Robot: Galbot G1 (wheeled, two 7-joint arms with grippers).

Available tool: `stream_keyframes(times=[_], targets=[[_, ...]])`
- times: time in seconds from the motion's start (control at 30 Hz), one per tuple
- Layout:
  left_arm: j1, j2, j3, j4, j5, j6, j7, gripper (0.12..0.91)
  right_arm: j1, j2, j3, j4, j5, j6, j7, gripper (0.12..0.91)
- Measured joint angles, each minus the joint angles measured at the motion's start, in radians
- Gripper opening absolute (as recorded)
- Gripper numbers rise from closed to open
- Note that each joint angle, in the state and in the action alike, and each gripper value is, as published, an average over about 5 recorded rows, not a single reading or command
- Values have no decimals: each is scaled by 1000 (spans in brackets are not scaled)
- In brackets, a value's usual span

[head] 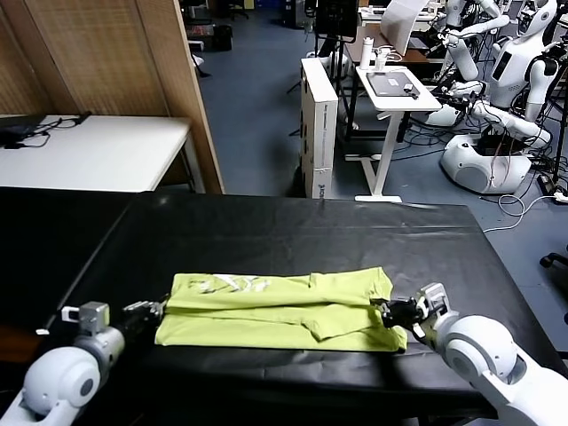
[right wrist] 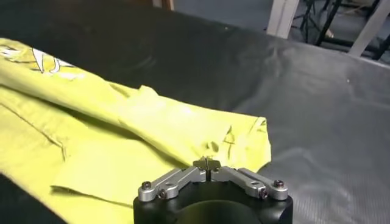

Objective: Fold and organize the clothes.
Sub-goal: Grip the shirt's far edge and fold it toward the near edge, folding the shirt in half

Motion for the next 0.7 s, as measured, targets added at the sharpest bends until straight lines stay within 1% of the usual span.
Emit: stream_keyframes(times=[0.07, 0.1, 0.13, 0.17, 0.2, 0.23, 0.27, 0.3, 0.33, 0.37, 0.4, 0.43, 0.5, 0.53, 0.6, 0.7], targets=[[6, -7, -2, -6, 7, 1, -2, 156, -9, -5, 14, 13, 3, 0, 1, 259], [8, -10, -4, -9, 9, 1, -5, 184, -12, -7, 21, 20, 5, 0, 1, 315], [11, -13, -6, -12, 10, 2, -7, 211, -15, -8, 28, 26, 6, 0, 1, 389], [14, -15, -9, -16, 10, 4, -10, 258, -16, -7, 35, 30, 6, 0, 1, 446], [17, -16, -13, -19, 9, 5, -12, 324, -16, -5, 42, 32, 5, 0, 2, 503], [20, -17, -17, -22, 8, 6, -13, 380, -14, -1, 50, 31, 3, 0, 3, 579], [22, -18, -21, -25, 7, 7, -14, 437, -12, 5, 58, 28, 0, 0, 5, 636], [23, -18, -25, -26, 5, 6, -14, 513, -8, 12, 65, 24, -2, 0, 8, 693], [23, -19, -29, -26, 4, 5, -14, 570, -4, 21, 72, 18, -6, 0, 12, 760], [21, -20, -31, -24, 2, 4, -15, 627, 2, 31, 77, 11, -10, 3, 17, 808], [16, -22, -32, -21, 1, 2, -16, 701, 7, 42, 80, 2, -16, 10, 21, 842], [9, -25, -33, -16, -1, 1, -17, 757, 14, 55, 81, -8, -23, 20, 25, 876], [-10, -32, -32, -4, -2, -2, -21, 848, 31, 84, 78, -34, -44, 49, 34, 897], [-22, -35, -30, 3, -1, -5, -22, 877, 39, 100, 75, -48, -54, 64, 37, 903], [-48, -40, -23, 18, 3, -11, -24, 900, 55, 132, 66, -80, -70, 88, 44, 906], [-91, -52, -4, 46, 13, -17, -25, 906, 75, 174, 53, -128, -78, 107, 55, 907]])
